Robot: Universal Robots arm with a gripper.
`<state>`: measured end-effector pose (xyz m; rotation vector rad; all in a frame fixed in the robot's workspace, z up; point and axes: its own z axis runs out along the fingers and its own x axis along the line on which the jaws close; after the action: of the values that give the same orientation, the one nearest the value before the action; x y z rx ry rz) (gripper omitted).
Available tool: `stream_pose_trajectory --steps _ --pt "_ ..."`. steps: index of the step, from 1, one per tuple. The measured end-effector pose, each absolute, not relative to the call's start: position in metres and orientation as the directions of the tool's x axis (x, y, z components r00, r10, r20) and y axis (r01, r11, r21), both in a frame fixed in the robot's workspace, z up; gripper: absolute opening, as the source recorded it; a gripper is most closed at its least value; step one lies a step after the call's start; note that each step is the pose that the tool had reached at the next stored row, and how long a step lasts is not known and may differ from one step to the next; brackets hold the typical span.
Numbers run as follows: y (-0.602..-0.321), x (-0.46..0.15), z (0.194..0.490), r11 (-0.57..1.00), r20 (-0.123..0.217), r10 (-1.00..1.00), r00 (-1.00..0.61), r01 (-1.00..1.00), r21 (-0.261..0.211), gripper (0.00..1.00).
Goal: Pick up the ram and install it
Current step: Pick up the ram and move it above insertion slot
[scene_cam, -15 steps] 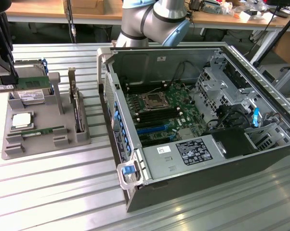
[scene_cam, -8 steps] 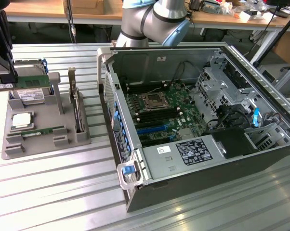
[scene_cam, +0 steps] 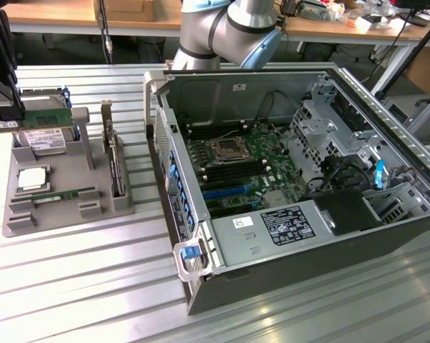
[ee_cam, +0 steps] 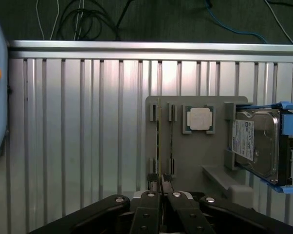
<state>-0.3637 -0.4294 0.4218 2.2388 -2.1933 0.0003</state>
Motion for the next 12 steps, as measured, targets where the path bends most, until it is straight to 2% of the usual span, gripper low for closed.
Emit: stream_pose_trajectory --steps 12 --pt "-0.429 -0.341 0.422 -0.02 0.005 -1.0 0.02 -1.0 0.005 0.12"
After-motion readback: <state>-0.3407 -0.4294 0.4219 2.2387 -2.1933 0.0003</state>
